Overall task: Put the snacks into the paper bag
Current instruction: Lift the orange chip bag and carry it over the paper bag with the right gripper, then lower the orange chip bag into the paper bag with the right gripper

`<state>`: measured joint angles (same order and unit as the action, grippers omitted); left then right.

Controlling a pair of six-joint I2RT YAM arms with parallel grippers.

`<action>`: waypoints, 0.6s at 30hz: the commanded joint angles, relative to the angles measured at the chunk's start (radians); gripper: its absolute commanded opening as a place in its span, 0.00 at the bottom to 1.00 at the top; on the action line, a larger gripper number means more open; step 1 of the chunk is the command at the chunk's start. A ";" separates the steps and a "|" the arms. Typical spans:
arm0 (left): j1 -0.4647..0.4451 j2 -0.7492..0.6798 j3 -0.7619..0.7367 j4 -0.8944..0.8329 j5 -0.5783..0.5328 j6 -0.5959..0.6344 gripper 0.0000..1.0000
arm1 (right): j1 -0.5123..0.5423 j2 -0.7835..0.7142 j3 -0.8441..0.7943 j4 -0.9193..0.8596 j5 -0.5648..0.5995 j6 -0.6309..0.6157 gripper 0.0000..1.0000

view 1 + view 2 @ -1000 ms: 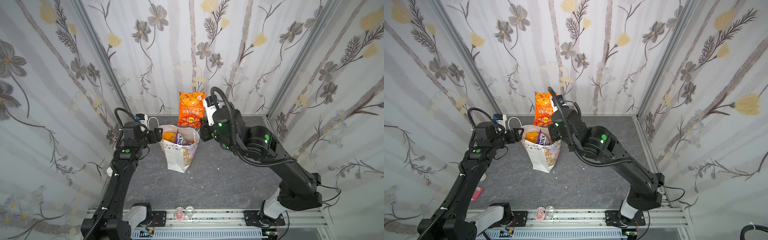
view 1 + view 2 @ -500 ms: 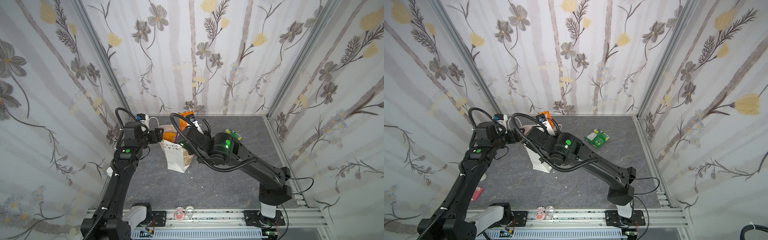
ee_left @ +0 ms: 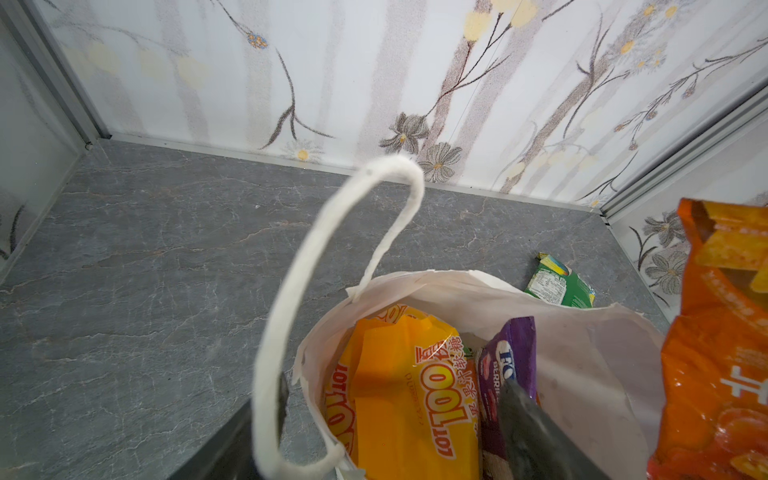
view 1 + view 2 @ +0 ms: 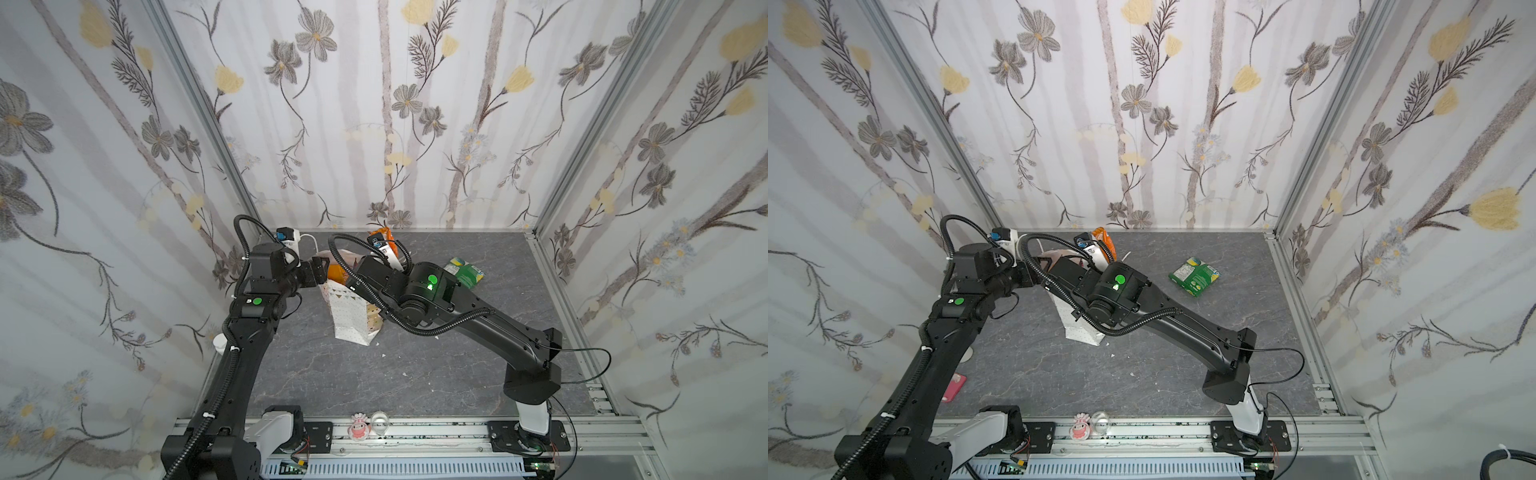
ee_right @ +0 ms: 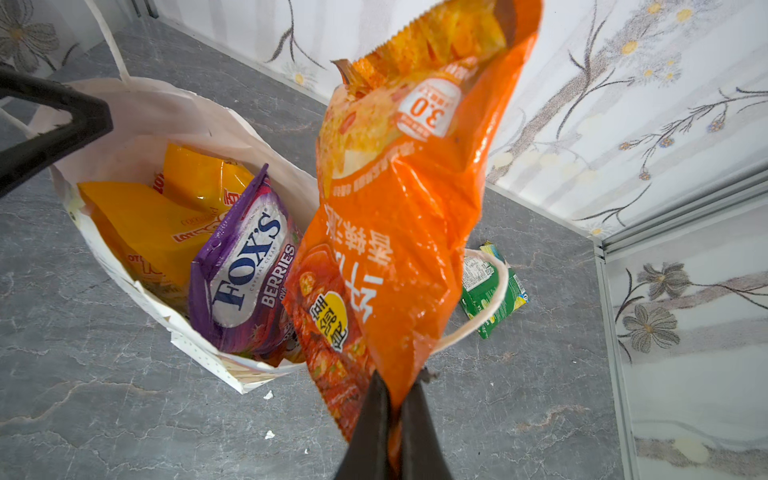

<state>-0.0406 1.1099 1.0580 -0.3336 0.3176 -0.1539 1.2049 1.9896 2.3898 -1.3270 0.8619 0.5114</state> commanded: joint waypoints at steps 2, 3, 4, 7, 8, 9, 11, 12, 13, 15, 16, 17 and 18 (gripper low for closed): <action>-0.001 -0.001 0.003 0.015 -0.006 0.011 0.80 | -0.004 0.019 0.006 0.034 0.031 -0.045 0.00; -0.001 -0.001 0.003 0.015 -0.007 0.013 0.80 | -0.004 0.025 0.006 0.038 0.032 -0.052 0.00; -0.001 -0.001 0.003 0.015 -0.006 0.013 0.80 | -0.005 0.032 0.006 0.040 0.032 -0.056 0.00; -0.001 -0.001 0.003 0.014 -0.008 0.014 0.80 | -0.005 0.048 0.006 0.038 0.024 -0.066 0.14; -0.001 -0.001 0.003 0.015 -0.009 0.014 0.80 | -0.007 0.051 0.007 0.040 0.018 -0.069 0.15; -0.001 0.001 0.003 0.013 -0.011 0.014 0.80 | -0.006 0.052 0.007 0.044 0.008 -0.075 0.19; -0.002 0.001 0.003 0.013 -0.011 0.016 0.80 | -0.006 0.049 0.006 0.060 -0.006 -0.085 0.34; -0.002 0.001 0.003 0.013 -0.012 0.015 0.80 | -0.005 0.045 0.006 0.072 -0.020 -0.093 0.37; -0.001 0.001 0.003 0.013 -0.012 0.016 0.80 | -0.005 0.040 0.006 0.086 -0.033 -0.100 0.37; -0.001 0.001 0.003 0.013 -0.014 0.015 0.80 | -0.004 0.027 0.005 0.121 -0.080 -0.115 0.40; -0.001 0.001 0.004 0.013 -0.015 0.016 0.80 | -0.004 0.017 0.005 0.148 -0.109 -0.121 0.40; -0.002 0.001 0.003 0.013 -0.014 0.015 0.80 | -0.004 0.010 0.006 0.175 -0.143 -0.128 0.41; -0.001 0.001 0.002 0.013 -0.013 0.016 0.80 | -0.002 0.003 0.005 0.208 -0.179 -0.140 0.41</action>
<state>-0.0422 1.1107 1.0580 -0.3336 0.3141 -0.1493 1.2003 2.0174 2.3898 -1.2221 0.7712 0.4061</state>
